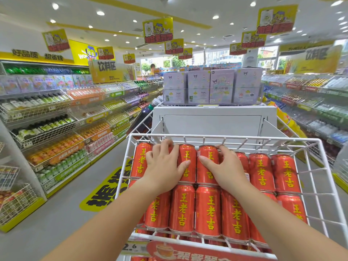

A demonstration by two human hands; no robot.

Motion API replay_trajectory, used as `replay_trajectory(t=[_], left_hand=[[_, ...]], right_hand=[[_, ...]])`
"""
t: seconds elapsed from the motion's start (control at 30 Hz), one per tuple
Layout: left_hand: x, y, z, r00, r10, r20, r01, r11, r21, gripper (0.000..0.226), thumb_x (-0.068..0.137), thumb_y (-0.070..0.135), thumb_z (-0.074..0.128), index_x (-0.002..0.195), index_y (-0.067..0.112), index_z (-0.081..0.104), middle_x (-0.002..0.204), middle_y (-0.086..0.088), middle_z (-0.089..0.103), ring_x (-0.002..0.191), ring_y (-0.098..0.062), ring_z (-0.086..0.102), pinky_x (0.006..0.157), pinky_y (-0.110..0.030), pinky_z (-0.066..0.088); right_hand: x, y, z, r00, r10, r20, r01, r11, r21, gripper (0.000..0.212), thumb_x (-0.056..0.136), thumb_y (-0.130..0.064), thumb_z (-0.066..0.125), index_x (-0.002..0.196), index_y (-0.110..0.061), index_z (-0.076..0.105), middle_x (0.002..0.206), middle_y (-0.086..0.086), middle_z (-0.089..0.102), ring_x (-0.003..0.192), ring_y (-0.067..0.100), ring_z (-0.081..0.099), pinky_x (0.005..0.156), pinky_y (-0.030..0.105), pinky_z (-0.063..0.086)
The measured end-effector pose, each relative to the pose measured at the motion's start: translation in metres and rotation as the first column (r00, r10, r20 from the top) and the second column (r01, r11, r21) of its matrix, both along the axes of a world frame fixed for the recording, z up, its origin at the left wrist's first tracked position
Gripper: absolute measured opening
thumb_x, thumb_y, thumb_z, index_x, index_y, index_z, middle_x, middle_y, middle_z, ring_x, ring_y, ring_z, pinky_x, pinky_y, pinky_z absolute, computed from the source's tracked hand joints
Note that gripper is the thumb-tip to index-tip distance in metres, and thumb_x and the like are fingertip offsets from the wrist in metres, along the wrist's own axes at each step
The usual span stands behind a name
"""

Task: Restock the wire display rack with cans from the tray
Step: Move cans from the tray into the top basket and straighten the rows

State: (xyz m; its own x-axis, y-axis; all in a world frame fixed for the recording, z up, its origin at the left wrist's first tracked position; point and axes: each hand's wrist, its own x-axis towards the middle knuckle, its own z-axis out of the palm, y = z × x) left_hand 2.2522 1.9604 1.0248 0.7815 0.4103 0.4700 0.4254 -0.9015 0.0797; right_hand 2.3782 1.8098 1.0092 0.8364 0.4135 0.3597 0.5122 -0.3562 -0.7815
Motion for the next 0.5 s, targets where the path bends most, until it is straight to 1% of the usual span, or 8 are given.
replay_trajectory(t=[0.07, 0.17, 0.23, 0.3, 0.37, 0.43, 0.5], left_hand=[[-0.002, -0.001, -0.005, 1.000, 0.016, -0.002, -0.016, 1.000, 0.014, 0.064, 0.098, 0.065, 0.030, 0.150, 0.027, 0.033, 0.160, -0.005, 0.016, 0.141, -0.031, 0.018, 0.110, -0.052, 0.020], [-0.003, -0.002, -0.008, 0.999, 0.040, -0.015, -0.040, 0.999, 0.035, 0.069, 0.097, 0.066, 0.021, 0.153, 0.027, 0.028, 0.164, -0.005, 0.011, 0.145, -0.031, 0.013, 0.111, -0.053, 0.018], [-0.003, -0.004, -0.008, 0.998, 0.051, -0.031, -0.050, 0.998, 0.045, 0.069, 0.098, 0.065, 0.020, 0.154, 0.026, 0.026, 0.165, -0.006, 0.011, 0.147, -0.031, 0.013, 0.112, -0.053, 0.017], [-0.004, -0.007, -0.004, 0.998, 0.048, -0.035, -0.047, 0.998, 0.042, 0.066, 0.100, 0.063, 0.025, 0.153, 0.024, 0.027, 0.165, -0.008, 0.014, 0.147, -0.031, 0.014, 0.113, -0.053, 0.017], [-0.006, -0.009, 0.002, 0.999, 0.030, -0.033, -0.028, 0.997, 0.067, 0.064, 0.100, 0.060, 0.029, 0.153, 0.023, 0.029, 0.163, -0.009, 0.021, 0.146, -0.031, 0.018, 0.113, -0.052, 0.019], [-0.011, -0.009, 0.005, 0.999, 0.012, -0.049, -0.006, 0.993, 0.115, 0.065, 0.099, 0.059, 0.033, 0.153, 0.023, 0.029, 0.161, -0.009, 0.026, 0.145, -0.030, 0.023, 0.113, -0.051, 0.022], [-0.021, -0.008, 0.005, 0.996, -0.007, -0.084, 0.020, 0.989, 0.147, 0.069, 0.097, 0.060, 0.034, 0.155, 0.022, 0.026, 0.161, -0.008, 0.027, 0.145, -0.029, 0.023, 0.115, -0.050, 0.023]], right_hand=[[-0.002, 0.001, -0.002, 1.000, -0.001, -0.001, 0.001, 1.000, 0.009, 0.082, 0.067, -0.073, 0.066, 0.130, -0.022, 0.057, 0.124, 0.002, 0.057, 0.111, 0.020, 0.057, 0.094, 0.037, 0.050], [0.000, 0.000, -0.002, 1.000, -0.005, 0.003, 0.005, 1.000, -0.014, 0.085, 0.064, -0.078, 0.063, 0.129, -0.024, 0.057, 0.123, 0.000, 0.060, 0.111, 0.020, 0.059, 0.094, 0.040, 0.052], [-0.001, -0.001, 0.001, 1.000, 0.005, 0.008, -0.005, 0.999, -0.040, 0.084, 0.065, -0.079, 0.063, 0.129, -0.025, 0.056, 0.123, 0.000, 0.060, 0.111, 0.020, 0.060, 0.091, 0.037, 0.051], [-0.003, -0.004, 0.005, 1.000, 0.013, 0.018, -0.012, 0.996, -0.085, 0.077, 0.074, -0.072, 0.064, 0.133, -0.024, 0.054, 0.126, 0.001, 0.057, 0.115, 0.021, 0.057, 0.088, 0.032, 0.046], [-0.005, -0.008, 0.008, 0.998, 0.022, 0.052, -0.014, 0.989, -0.150, 0.075, 0.082, -0.071, 0.056, 0.139, -0.023, 0.049, 0.132, 0.005, 0.053, 0.123, 0.024, 0.052, 0.096, 0.035, 0.044], [-0.010, -0.016, 0.013, 0.994, 0.026, 0.102, 0.000, 0.970, -0.244, 0.079, 0.084, -0.074, 0.047, 0.145, -0.024, 0.042, 0.139, 0.007, 0.049, 0.131, 0.027, 0.046, 0.105, 0.045, 0.042], [-0.018, -0.024, 0.015, 0.986, 0.027, 0.167, 0.033, 0.936, -0.350, 0.080, 0.086, -0.073, 0.043, 0.150, -0.026, 0.034, 0.143, 0.006, 0.044, 0.136, 0.028, 0.040, 0.108, 0.048, 0.040]])
